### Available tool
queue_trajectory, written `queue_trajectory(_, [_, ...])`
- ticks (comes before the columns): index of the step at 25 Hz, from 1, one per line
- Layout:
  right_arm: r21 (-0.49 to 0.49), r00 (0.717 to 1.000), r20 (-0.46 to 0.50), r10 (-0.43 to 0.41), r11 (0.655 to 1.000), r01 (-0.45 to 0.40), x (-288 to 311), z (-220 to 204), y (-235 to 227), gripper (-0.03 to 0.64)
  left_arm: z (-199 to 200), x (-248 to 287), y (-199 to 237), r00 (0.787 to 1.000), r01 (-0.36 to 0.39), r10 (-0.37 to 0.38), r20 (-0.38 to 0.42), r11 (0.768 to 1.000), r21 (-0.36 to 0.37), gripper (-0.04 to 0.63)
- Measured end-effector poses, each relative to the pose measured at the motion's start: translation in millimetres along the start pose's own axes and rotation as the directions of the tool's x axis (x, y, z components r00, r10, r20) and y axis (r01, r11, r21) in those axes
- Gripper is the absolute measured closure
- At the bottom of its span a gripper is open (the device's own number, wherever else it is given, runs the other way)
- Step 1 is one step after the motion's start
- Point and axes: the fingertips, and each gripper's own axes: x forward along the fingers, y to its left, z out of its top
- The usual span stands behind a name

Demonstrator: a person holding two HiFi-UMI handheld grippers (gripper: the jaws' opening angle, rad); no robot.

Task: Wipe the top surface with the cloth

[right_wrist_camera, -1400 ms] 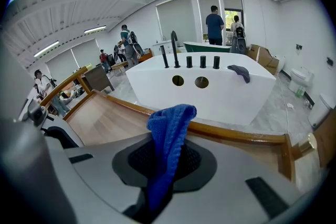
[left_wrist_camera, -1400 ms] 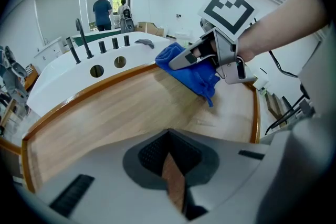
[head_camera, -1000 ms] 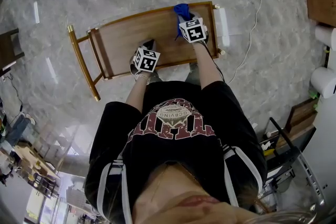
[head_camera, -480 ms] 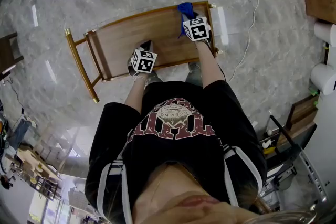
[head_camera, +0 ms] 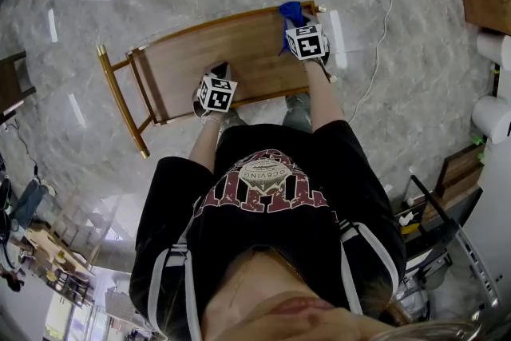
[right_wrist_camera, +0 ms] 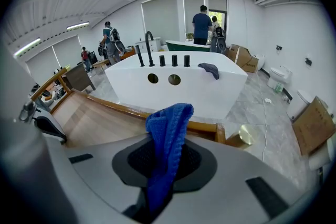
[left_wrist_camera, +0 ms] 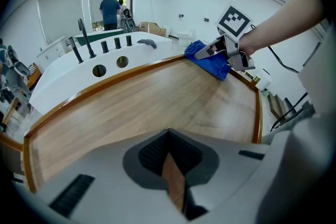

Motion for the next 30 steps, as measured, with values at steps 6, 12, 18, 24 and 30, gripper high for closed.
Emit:
queue_trajectory(6, [0.018,0.999,-0.02,-0.037,0.999,0.037,-5,-3,-16,0.561,1,0,0,1.0,-0.009,0.009,0.004,1.0,-0.013,0.548])
queue_trajectory(12, [0.1,1.0,0.001,-0.023,0.995,0.022,-18,1,-20,0.561,1,-1,-3,1.0,-0.008,0.008,-0.001,1.0,-0.02,0.548])
queue_trajectory(18, [0.174,0.996,0.018,0.09,0.98,-0.092,-54,-3,-19,0.561,0,1,0,1.0,-0.011,0.011,-0.01,1.0,-0.006,0.548])
queue_trajectory(24, [0.185,0.986,-0.157,0.057,0.982,-0.027,-61,-54,-26,0.561,-3,3,-2,1.0,-0.009,0.009,-0.01,1.0,0.004,0.548])
queue_trajectory(30, [0.133,0.978,-0.207,0.021,0.991,0.007,-54,-73,-22,0.561,-2,1,-1,1.0,-0.008,0.008,-0.002,1.0,-0.003,0.548])
